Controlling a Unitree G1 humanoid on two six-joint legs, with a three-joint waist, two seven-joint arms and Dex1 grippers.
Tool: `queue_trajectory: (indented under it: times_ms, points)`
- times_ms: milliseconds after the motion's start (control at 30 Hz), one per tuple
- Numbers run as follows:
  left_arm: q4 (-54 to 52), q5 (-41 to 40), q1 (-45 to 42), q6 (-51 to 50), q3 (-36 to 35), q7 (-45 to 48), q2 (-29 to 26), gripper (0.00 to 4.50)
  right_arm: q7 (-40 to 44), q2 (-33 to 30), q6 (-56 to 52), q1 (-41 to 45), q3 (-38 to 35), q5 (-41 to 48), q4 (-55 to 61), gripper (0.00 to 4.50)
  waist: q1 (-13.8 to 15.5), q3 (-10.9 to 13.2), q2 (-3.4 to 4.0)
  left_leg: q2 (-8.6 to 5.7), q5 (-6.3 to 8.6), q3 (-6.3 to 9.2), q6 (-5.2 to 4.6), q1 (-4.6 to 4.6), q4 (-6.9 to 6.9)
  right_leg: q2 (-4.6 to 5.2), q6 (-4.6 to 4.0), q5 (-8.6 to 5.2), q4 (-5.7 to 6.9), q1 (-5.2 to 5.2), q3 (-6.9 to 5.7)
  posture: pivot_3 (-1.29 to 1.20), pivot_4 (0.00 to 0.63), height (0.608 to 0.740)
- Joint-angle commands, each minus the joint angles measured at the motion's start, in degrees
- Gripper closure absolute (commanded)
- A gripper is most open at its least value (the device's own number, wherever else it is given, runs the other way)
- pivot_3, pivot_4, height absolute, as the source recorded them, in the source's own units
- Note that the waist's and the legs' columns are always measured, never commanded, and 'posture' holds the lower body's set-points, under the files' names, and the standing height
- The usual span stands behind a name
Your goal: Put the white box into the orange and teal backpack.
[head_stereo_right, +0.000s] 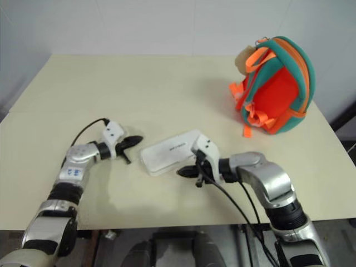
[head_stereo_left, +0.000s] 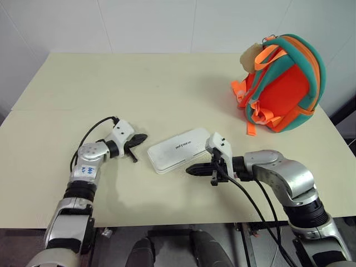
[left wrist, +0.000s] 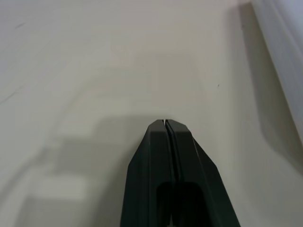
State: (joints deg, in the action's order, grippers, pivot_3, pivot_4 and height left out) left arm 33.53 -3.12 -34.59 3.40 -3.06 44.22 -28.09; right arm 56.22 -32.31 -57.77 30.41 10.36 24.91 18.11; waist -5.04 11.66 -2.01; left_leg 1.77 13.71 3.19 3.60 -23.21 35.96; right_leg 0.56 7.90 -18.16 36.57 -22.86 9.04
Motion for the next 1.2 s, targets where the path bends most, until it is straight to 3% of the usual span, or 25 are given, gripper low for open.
queue_trajectory:
  times_ms: [33,233,433,767,1200]
  points:
    - [-9.7,-3.2,4.5,-6.0,-2.1,0.1,-1.9,4.44,0.8,-3.1,1.7,0.4,-3.4,1.4,-1.0,4.5,0.3,0.0,-0.01,-0.01,0.0,0.0,0.0,-0.01,0.0,0.02,0.0,0.0,-0.02,0.0,0.0,0.0,0.15,0.74]
    - [-27.1,-9.9,14.9,-16.1,-4.4,1.5,-3.2,4.44,-0.3,-4.6,4.9,3.1,-7.2,1.4,-6.9,4.5,0.3,0.0,-0.01,0.0,0.01,-0.02,0.01,-0.06,-0.11,0.09,-0.02,-0.01,-0.2,0.0,-0.01,0.0,0.15,0.74]
    - [-37.7,-12.3,22.1,-23.3,-4.0,-2.3,-1.2,4.44,-1.1,-2.7,9.7,6.8,-6.9,0.1,-14.6,4.5,0.3,0.0,-0.01,0.0,0.01,-0.01,0.01,-0.05,-0.13,0.08,-0.02,-0.01,-0.24,0.0,-0.02,0.0,0.15,0.74]
    - [-41.0,-13.0,23.2,-25.7,-2.4,-6.0,1.5,4.44,-1.3,4.7,19.2,12.1,-2.6,-5.4,-30.5,4.5,0.2,0.0,0.0,0.0,0.01,-0.03,0.01,-0.05,-0.18,0.06,-0.02,-0.01,-0.32,0.0,-0.01,0.0,0.15,0.74]
    - [-43.4,-13.9,23.8,-27.1,-1.3,-8.2,3.7,4.44,0.3,6.1,28.2,10.8,2.5,-12.3,-40.2,4.5,0.1,0.0,-0.01,-0.01,0.01,-0.02,0.01,0.24,-0.1,0.07,0.01,0.02,-0.4,0.37,-0.03,0.0,0.15,0.74]
